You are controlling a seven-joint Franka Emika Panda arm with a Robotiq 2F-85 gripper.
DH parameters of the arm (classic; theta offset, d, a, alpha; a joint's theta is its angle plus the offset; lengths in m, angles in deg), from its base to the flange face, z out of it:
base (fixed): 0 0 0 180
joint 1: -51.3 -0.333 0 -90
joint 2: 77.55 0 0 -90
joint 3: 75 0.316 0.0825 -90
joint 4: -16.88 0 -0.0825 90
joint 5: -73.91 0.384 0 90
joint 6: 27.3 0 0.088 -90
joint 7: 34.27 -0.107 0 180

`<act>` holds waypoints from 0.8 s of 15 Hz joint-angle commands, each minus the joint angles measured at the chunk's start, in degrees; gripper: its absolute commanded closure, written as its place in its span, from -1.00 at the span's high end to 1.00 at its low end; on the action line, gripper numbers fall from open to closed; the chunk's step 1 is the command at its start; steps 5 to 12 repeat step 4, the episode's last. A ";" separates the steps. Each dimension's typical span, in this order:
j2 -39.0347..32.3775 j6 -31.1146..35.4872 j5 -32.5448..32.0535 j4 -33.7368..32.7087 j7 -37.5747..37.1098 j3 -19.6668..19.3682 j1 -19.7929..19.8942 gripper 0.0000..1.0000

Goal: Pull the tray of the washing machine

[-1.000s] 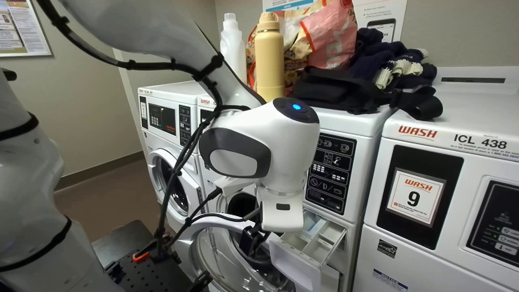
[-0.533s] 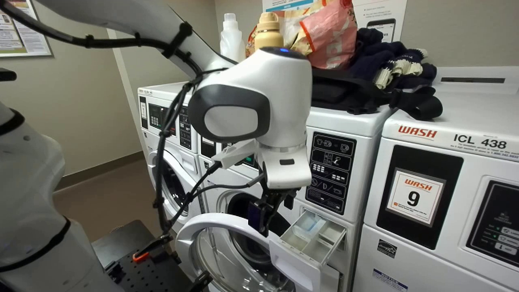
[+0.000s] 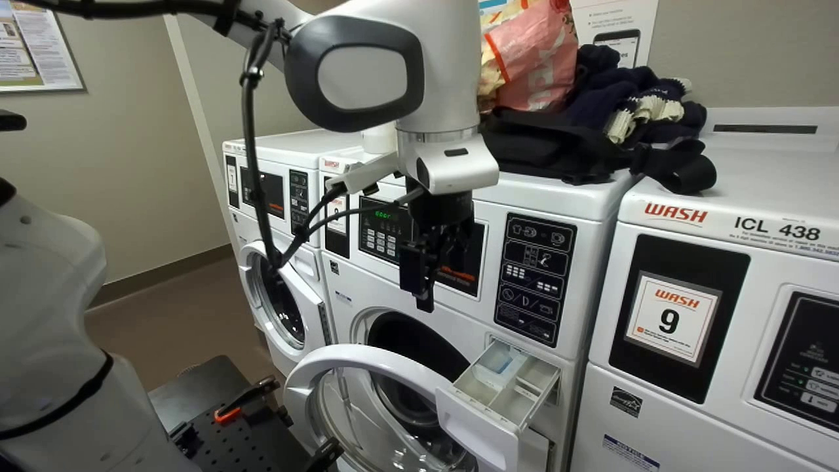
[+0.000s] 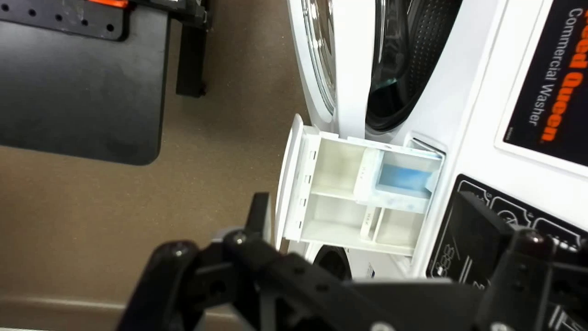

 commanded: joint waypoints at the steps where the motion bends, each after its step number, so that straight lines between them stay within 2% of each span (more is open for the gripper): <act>1: 3.39 -4.34 -1.80 -1.79 -0.64 2.27 0.70 1.00; 12: 4.56 -5.07 -2.11 -2.52 -0.31 3.15 0.57 1.00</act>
